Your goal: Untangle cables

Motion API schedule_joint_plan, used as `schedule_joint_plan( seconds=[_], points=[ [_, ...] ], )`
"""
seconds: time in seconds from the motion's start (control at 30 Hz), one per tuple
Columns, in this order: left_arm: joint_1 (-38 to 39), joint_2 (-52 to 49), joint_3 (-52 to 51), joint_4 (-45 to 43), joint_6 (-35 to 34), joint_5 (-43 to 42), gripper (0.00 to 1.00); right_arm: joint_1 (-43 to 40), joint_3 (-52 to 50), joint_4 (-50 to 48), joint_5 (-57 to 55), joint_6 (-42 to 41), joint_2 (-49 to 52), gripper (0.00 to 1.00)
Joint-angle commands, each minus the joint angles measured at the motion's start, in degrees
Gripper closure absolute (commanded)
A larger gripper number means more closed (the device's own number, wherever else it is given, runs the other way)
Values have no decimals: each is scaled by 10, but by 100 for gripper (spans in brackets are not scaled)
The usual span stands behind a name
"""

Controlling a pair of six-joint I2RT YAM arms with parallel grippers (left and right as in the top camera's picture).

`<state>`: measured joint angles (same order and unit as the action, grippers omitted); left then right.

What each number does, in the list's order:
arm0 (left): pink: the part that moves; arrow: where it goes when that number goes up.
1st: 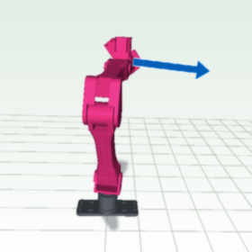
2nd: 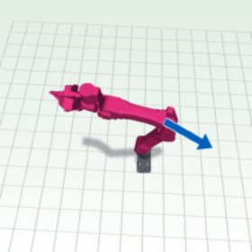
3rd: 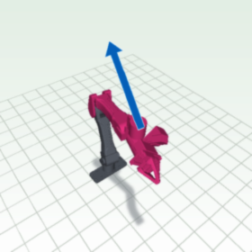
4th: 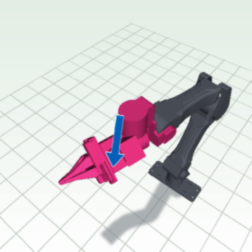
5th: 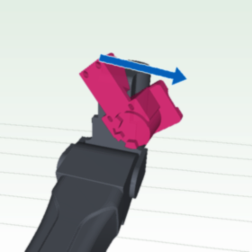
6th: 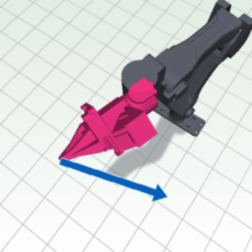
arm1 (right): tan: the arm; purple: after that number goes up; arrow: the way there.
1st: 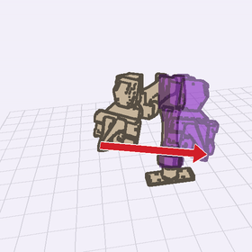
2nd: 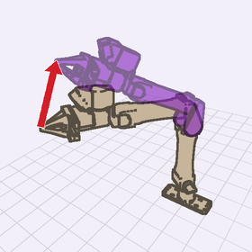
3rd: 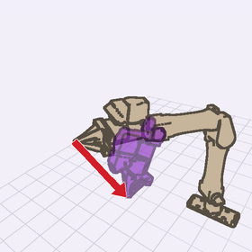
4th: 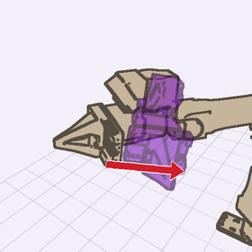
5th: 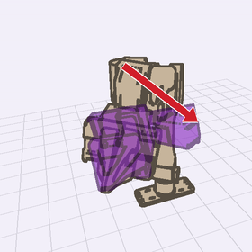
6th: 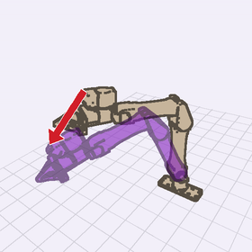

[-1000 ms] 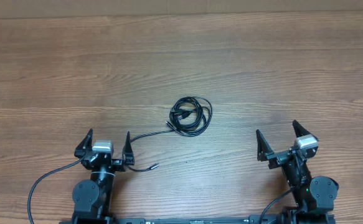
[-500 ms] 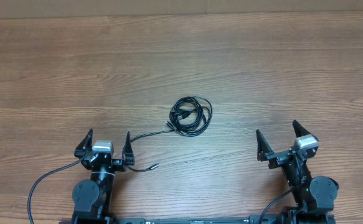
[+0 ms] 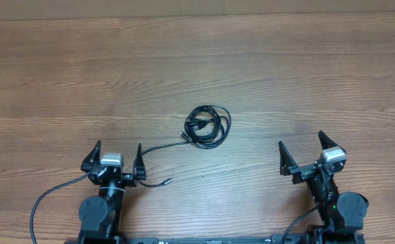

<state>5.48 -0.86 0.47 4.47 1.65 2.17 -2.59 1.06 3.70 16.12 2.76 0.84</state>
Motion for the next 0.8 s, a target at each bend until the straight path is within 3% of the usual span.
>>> schedule_joint_plan(
  seconds=[0.0, 0.77],
  points=[
    [-3, 6, -1, 0, -5, -3, 1, -1, -6, -3, -4, -4, -7, 0],
    [-3, 6, -2, -2, 9, 9, 0, -1, -6, -3, -4, -4, -7, 0]
  ],
)
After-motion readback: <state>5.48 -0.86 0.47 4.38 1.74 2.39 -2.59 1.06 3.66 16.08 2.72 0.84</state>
